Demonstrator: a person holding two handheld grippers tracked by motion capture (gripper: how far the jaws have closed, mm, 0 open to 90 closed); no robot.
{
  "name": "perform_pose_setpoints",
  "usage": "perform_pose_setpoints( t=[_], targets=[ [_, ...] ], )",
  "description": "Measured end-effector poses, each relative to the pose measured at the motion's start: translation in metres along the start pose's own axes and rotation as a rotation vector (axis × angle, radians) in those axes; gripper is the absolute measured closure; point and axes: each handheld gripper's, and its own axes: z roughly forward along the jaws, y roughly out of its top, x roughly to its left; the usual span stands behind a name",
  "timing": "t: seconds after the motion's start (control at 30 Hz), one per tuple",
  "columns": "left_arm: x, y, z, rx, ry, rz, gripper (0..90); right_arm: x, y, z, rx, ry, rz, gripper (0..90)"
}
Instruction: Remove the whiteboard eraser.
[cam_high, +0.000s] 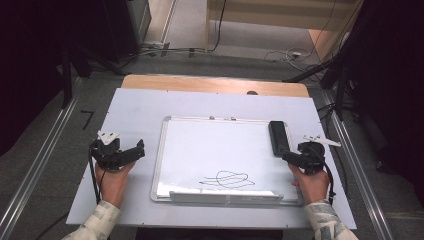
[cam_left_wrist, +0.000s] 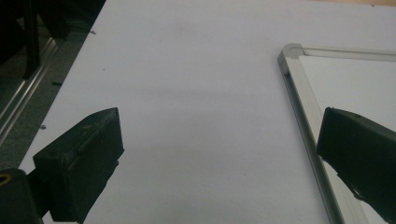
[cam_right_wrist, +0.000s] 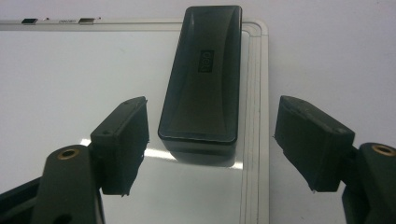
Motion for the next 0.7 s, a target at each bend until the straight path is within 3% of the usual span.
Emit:
perform_pose_setpoints(
  t=[0.4, 0.7],
  targets=[
    [-0.002, -0.002, 0.003, 0.013, -0.004, 0.016, 1.2, 0.008, 0.013, 0.005, -0.020, -0.028, -0.034, 23.1],
    [-0.002, -0.003, 0.004, 0.017, 0.004, 0.021, 1.4, 0.013, 0.032, 0.036, 0.006, -0.072, -0.036, 22.7]
  ],
)
